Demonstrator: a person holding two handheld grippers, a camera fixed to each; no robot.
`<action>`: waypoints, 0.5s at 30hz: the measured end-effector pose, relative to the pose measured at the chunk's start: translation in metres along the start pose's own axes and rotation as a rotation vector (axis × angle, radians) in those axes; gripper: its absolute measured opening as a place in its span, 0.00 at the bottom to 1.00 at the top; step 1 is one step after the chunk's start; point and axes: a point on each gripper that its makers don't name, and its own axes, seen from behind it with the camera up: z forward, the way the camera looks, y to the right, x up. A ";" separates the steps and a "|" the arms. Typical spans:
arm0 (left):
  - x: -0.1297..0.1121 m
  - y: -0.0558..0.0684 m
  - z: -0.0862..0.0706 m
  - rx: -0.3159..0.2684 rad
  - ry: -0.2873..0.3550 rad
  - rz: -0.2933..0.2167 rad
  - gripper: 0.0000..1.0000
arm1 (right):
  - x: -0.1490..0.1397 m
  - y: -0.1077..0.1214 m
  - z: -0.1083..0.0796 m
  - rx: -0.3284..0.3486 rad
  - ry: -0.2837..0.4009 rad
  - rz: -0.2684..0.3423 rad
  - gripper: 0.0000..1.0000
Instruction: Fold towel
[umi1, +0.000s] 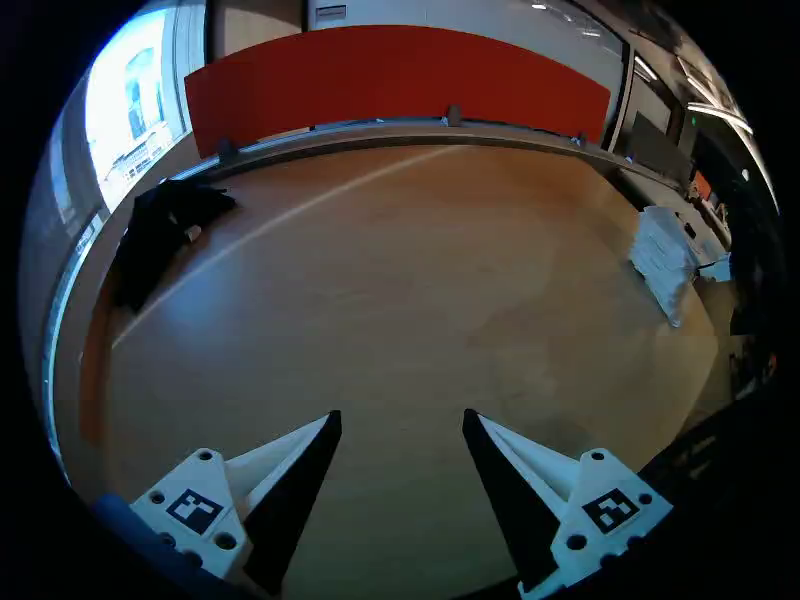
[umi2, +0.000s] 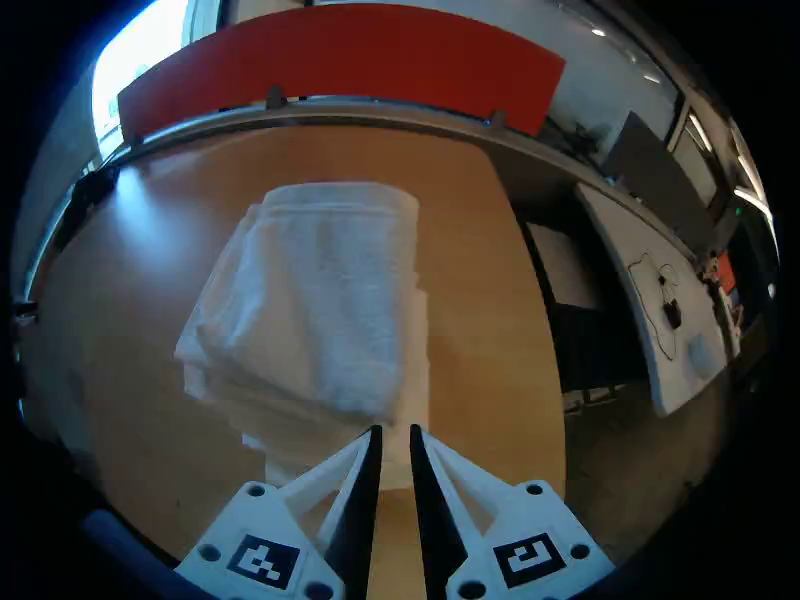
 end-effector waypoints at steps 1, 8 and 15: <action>0.000 0.000 0.000 0.000 0.000 -0.001 0.90 | 0.002 -0.001 -0.002 0.000 0.010 0.004 0.25; 0.004 0.001 0.002 -0.005 0.006 -0.003 0.90 | 0.014 -0.004 -0.014 -0.001 0.074 0.022 0.64; 0.007 0.004 0.002 -0.009 0.014 -0.001 0.90 | 0.025 -0.010 -0.021 0.008 0.118 0.045 0.91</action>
